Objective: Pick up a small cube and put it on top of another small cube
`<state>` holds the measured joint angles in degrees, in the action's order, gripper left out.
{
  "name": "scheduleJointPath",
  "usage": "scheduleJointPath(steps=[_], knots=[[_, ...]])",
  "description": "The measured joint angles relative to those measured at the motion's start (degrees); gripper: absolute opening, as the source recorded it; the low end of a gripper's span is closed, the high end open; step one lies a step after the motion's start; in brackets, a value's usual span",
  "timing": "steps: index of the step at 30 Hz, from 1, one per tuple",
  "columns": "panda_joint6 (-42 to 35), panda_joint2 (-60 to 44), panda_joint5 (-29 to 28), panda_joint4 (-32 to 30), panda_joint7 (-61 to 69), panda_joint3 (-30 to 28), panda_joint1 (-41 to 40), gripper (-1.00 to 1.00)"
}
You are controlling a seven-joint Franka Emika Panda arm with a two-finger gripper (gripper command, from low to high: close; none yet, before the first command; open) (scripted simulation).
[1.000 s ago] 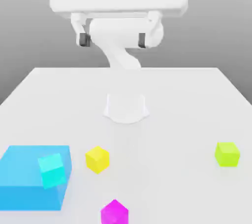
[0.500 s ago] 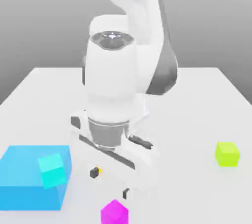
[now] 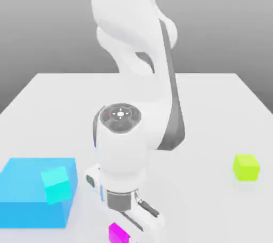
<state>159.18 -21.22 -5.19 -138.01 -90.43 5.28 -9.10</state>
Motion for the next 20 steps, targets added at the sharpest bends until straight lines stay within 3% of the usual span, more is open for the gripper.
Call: scheduleJointPath(steps=[12, 16, 17, 20], knots=[[-21.5, 24.3, 4.6, -2.8, 14.6, -6.0, -11.8, -1.00], [-15.4, 20.2, 5.4, -4.6, 16.2, -6.2, -11.8, -1.00], [-13.9, 19.0, 5.4, -5.0, 16.3, -6.1, -11.8, 1.00], [-13.9, 19.0, 5.4, -5.0, 16.3, -6.1, -11.8, 1.00]])
